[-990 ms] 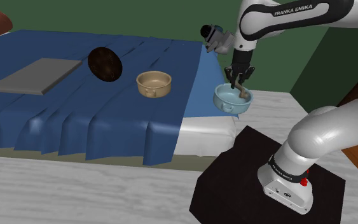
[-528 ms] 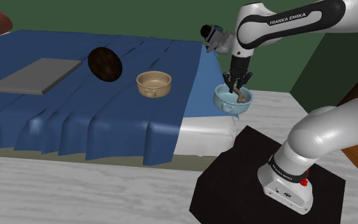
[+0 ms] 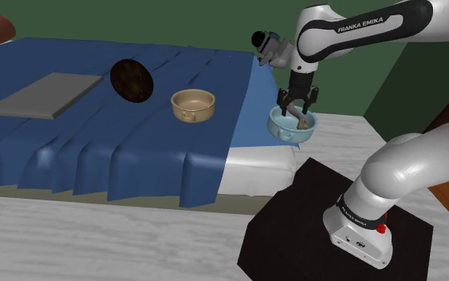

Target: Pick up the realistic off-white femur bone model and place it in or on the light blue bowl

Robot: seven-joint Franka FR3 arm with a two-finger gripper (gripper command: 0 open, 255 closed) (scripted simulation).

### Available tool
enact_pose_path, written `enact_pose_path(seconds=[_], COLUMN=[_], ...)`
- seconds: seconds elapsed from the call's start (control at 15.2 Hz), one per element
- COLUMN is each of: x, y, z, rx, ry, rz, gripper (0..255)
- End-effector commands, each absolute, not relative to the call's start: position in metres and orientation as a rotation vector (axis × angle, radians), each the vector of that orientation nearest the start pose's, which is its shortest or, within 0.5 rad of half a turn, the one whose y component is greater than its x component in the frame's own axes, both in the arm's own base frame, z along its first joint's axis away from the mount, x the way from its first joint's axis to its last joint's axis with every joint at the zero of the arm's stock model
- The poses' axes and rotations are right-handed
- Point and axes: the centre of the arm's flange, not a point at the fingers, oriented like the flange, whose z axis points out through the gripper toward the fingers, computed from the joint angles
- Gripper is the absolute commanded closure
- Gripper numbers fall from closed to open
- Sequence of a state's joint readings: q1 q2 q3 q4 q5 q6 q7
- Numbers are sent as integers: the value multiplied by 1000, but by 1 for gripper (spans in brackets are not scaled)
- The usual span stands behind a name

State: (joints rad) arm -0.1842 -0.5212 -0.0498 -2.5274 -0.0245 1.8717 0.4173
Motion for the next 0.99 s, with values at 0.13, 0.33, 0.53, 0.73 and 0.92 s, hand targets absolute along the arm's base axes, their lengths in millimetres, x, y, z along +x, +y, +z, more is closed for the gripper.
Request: enact_pose_path(seconds=[0.13,0.33,0.53,0.73,0.92], x=[360,365,366,367,367], y=[-89,-90,-91,-91,-91], z=[443,482,492,492,492], rx=[-2989,-2989,-2989,-2989,-2989], ry=[981,981,981,981,981], rz=[213,213,213,213,213], gripper=[0,0,0,0,0])
